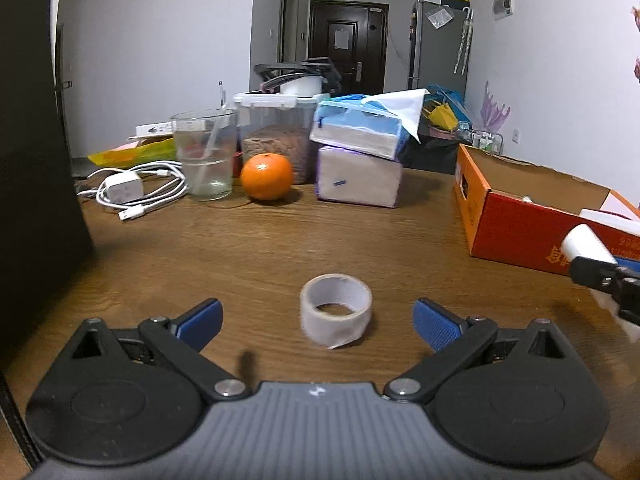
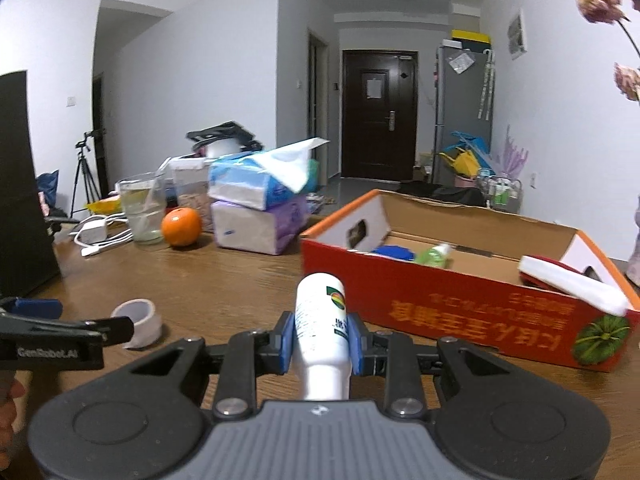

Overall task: Organize rigid objects
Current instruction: 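Grasp the clear tape roll with the left tool while the right tool holds the tube, then carry the tape roll and white tube over the orange box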

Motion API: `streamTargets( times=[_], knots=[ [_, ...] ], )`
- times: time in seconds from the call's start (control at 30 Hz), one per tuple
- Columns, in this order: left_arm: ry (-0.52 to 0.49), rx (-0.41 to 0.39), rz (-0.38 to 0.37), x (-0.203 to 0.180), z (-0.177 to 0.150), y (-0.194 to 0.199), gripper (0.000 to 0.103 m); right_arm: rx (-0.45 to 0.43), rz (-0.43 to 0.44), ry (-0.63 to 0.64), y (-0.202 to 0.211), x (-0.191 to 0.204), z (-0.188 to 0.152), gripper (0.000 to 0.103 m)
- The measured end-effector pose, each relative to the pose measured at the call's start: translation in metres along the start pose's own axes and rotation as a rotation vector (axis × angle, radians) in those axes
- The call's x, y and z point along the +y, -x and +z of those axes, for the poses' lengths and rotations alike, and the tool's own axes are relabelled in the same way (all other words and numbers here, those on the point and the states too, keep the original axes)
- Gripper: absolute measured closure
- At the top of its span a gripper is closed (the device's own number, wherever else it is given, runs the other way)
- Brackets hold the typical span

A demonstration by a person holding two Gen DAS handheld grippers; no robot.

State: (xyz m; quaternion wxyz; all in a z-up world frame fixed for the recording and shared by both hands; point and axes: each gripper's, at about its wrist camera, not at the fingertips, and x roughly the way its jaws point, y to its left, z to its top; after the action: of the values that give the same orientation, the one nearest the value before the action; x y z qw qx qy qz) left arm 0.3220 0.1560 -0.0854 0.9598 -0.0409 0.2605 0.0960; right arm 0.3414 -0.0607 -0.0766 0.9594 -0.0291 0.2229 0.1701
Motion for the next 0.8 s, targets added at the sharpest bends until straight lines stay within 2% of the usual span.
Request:
streamTargets(
  times=[0.27,0.37,0.63,0.7,0.77,0.8],
  knots=[
    [0.000,0.054,0.049,-0.019,0.006,-0.028,0.000,-0.005,-0.027,-0.027,0.001,-0.030,-0.001,0.076],
    [0.002,0.080,0.044,-0.019,0.006,-0.033,0.006,0.001,-0.031,-0.031,-0.002,-0.035,-0.002,0.076],
    [0.011,0.117,0.032,-0.019,0.008,-0.044,0.034,0.014,-0.033,-0.018,-0.006,-0.034,-0.006,0.076],
    [0.004,0.115,0.029,-0.021,0.009,-0.044,0.049,0.015,-0.036,-0.016,-0.007,-0.032,-0.006,0.076],
    [-0.006,0.110,0.021,-0.022,0.009,-0.043,0.058,0.016,-0.039,-0.012,-0.008,-0.031,-0.007,0.076],
    [-0.010,0.108,0.016,-0.023,0.008,-0.043,0.058,0.016,-0.040,-0.010,-0.008,-0.030,-0.007,0.076]
  ],
)
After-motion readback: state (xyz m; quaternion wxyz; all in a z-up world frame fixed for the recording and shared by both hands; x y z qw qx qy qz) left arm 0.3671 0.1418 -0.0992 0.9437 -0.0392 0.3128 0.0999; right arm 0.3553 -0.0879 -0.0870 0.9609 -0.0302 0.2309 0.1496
